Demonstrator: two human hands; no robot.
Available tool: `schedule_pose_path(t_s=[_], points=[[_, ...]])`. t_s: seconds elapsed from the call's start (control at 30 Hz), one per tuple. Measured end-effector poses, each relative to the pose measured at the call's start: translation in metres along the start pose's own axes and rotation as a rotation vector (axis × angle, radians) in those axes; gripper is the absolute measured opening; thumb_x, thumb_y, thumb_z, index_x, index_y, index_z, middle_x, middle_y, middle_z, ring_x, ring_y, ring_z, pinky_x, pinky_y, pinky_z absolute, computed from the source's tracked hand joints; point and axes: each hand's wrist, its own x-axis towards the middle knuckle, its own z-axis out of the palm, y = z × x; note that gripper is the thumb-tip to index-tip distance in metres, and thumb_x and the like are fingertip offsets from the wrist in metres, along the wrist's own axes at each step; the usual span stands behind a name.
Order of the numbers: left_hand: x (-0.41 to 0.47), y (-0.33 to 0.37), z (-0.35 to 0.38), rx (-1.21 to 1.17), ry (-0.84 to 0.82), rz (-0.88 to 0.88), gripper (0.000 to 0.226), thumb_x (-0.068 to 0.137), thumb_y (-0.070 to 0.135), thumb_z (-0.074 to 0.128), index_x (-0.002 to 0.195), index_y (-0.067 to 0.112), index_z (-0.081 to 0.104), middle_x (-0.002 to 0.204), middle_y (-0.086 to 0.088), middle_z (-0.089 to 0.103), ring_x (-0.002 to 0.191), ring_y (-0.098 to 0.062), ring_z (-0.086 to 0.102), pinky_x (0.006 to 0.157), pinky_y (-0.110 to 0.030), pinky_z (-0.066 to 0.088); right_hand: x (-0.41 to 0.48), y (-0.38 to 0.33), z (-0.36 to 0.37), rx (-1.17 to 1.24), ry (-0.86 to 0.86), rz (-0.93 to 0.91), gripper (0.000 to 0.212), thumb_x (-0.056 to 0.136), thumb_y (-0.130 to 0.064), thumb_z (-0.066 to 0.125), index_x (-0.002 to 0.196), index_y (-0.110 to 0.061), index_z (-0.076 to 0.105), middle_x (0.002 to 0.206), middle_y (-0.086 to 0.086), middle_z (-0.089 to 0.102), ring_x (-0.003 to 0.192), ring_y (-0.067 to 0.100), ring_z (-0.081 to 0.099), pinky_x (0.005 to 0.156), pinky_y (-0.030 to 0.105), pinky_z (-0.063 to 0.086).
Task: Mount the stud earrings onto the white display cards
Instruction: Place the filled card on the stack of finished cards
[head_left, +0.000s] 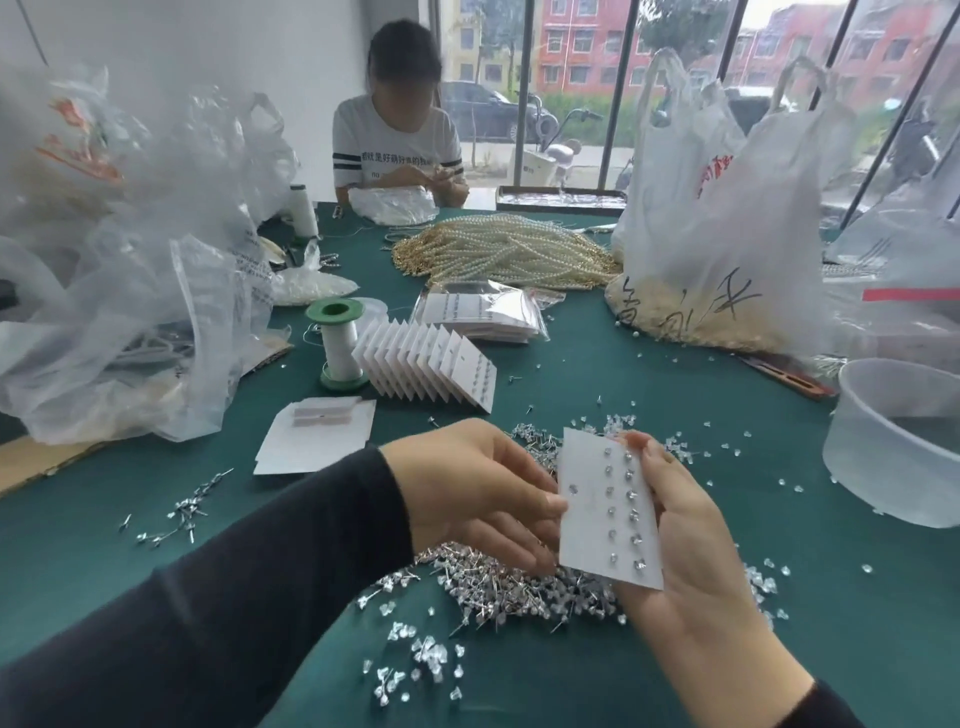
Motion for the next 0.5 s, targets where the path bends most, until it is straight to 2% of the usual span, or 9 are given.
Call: schedule_pose_path(t_s=[0.03,0.1,0.17,0.23,0.3,0.4,0.5], points=[[0.004,0.009,0.002,0.012,-0.018,-0.016,0.007,0.085,-0.002,0.058,0.091,-0.004,0.059,0.073,-0.016,0.067,0.052,-0.017,0.066,0.052,-0.021,0.056,0.002,-0.004,-0.001,0.011,0.029,-0.014,0.020,0.090,-0.028,0.053,0.078,-0.021,0.067,0.079,0.006,0.070,0.071,0.025,0.067,0.073,0.049,0.052],[0.015,0.027,0.007,0.077,-0.005,-0.014,0.005,0.085,-0.003,0.057,0.087,-0.005,0.061,0.066,-0.013,0.066,0.049,-0.014,0.064,0.048,-0.019,0.054,0.006,-0.010,-0.002,0.024,0.069,-0.066,0.016,0.092,-0.025,0.051,0.086,-0.018,0.064,0.077,0.005,0.070,0.070,0.022,0.068,0.070,0.045,0.054],[0.033,0.043,0.000,0.337,0.199,0.052,0.010,0.084,0.004,0.058,0.080,-0.001,0.064,0.063,-0.008,0.068,0.048,-0.011,0.062,0.046,-0.017,0.051,0.010,-0.014,-0.004,0.058,0.073,-0.171,0.014,0.095,-0.019,0.047,0.097,-0.015,0.061,0.081,0.003,0.069,0.081,0.019,0.067,0.073,0.037,0.054],[0.057,0.055,-0.018,0.656,0.513,0.133,0.016,0.082,0.013,0.057,0.078,0.001,0.068,0.068,-0.008,0.067,0.051,-0.011,0.059,0.042,-0.018,0.046,0.011,-0.015,-0.007,0.011,0.085,-0.281,0.016,0.097,-0.015,0.045,0.106,-0.015,0.058,0.095,0.003,0.066,0.097,0.018,0.065,0.081,0.033,0.051],[0.079,0.059,-0.039,0.804,0.734,0.124,0.019,0.079,0.015,0.056,0.077,0.000,0.066,0.076,-0.012,0.065,0.063,-0.020,0.060,0.048,-0.021,0.043,0.010,-0.015,-0.009,-0.095,0.103,-0.334,0.019,0.096,-0.012,0.045,0.109,-0.018,0.058,0.104,0.004,0.065,0.102,0.014,0.063,0.084,0.032,0.051],[0.107,0.049,-0.061,0.810,0.865,0.053,0.019,0.080,0.014,0.053,0.081,-0.002,0.064,0.091,-0.019,0.068,0.086,-0.032,0.064,0.066,-0.030,0.048,0.010,-0.011,-0.010,-0.186,0.093,-0.335,0.020,0.095,-0.010,0.046,0.106,-0.017,0.061,0.104,0.005,0.065,0.099,0.014,0.064,0.084,0.033,0.053],[0.123,0.032,-0.068,0.863,0.965,-0.001,0.021,0.082,0.014,0.053,0.093,-0.002,0.062,0.101,-0.019,0.066,0.094,-0.033,0.062,0.069,-0.030,0.044,0.011,-0.009,-0.011,-0.199,0.102,-0.294,0.018,0.094,-0.009,0.047,0.098,-0.014,0.064,0.096,0.008,0.065,0.090,0.016,0.065,0.076,0.035,0.054]])
